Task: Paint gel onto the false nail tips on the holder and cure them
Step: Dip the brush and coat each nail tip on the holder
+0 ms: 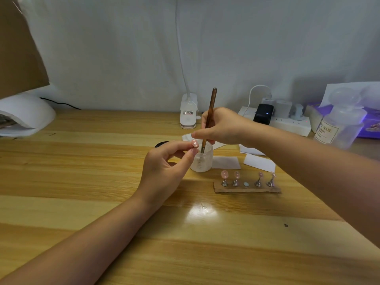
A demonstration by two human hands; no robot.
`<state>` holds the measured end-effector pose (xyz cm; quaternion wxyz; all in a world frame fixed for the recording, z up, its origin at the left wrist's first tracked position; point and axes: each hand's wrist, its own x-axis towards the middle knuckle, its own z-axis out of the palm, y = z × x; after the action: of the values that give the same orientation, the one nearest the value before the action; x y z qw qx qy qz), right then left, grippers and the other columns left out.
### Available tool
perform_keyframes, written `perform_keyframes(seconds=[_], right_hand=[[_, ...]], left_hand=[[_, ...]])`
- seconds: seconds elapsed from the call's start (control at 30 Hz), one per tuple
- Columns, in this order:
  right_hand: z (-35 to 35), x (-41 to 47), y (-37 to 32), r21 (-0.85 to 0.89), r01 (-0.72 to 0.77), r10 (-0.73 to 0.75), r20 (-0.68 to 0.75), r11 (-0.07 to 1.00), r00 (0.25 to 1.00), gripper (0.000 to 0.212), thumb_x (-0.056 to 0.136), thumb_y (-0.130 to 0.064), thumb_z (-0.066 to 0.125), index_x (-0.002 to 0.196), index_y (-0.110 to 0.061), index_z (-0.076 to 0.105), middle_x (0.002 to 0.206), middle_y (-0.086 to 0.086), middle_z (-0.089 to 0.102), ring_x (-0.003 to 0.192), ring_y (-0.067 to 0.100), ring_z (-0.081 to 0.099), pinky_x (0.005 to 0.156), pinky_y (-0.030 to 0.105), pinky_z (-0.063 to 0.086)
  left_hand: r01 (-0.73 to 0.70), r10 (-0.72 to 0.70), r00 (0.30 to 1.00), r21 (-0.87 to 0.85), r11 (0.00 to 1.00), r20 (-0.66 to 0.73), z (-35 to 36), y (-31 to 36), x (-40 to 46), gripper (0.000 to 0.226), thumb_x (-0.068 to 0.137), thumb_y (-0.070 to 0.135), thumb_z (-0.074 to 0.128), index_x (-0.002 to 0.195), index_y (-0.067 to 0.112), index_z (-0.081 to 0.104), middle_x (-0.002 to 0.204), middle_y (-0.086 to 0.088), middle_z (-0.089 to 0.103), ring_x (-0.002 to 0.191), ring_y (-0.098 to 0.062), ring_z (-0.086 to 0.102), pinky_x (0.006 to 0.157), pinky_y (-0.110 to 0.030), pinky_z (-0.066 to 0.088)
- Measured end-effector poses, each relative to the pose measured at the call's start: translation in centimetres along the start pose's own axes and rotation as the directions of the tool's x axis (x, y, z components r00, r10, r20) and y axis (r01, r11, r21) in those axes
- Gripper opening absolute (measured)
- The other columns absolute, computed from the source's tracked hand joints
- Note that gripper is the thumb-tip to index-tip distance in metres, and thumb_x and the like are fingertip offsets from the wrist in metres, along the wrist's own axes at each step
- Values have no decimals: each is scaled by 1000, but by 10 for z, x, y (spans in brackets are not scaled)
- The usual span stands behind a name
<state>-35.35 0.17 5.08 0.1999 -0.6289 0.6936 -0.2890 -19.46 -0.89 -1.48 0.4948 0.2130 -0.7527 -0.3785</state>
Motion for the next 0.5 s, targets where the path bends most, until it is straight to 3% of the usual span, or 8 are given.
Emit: perform_keyframes(seconds=[0.1,0.23,0.37,0.5], right_hand=[[4,0,1,-44,-19,20,31,999,999,22,84,-25,65,68,-18,52,58,-5,54,54,6,51,53,18,43],[4,0,1,13,-8,8,-17,1000,1000,22,84,-25,65,67,-19,52,57,-6,54,50,2,52,48,14,41],[8,-1,4,-11,-13,13,-4,1000,1000,22,84,-25,65,68,-17,53,60,-2,56,57,9,54,63,27,49],[6,-7,5,61,4,-1,-55,998,999,21,84,-23,65,68,-17,53,61,-2,55,55,6,53,61,23,48]], left_hand=[[0,0,1000,9,1000,8,0,-1,0,20,81,9,66,95,23,66,85,11,68,69,-2,60,52,-24,52],[0,0,1000,12,1000,10,0,-1,0,19,81,11,66,97,21,66,86,9,68,69,-2,60,52,-19,50],[-13,13,1000,22,1000,20,0,0,0,21,80,9,65,97,22,65,86,12,67,69,-1,60,52,-19,51],[-29,28,999,25,999,42,0,0,-1,21,81,7,66,98,19,66,88,10,67,71,-1,61,52,-17,49]])
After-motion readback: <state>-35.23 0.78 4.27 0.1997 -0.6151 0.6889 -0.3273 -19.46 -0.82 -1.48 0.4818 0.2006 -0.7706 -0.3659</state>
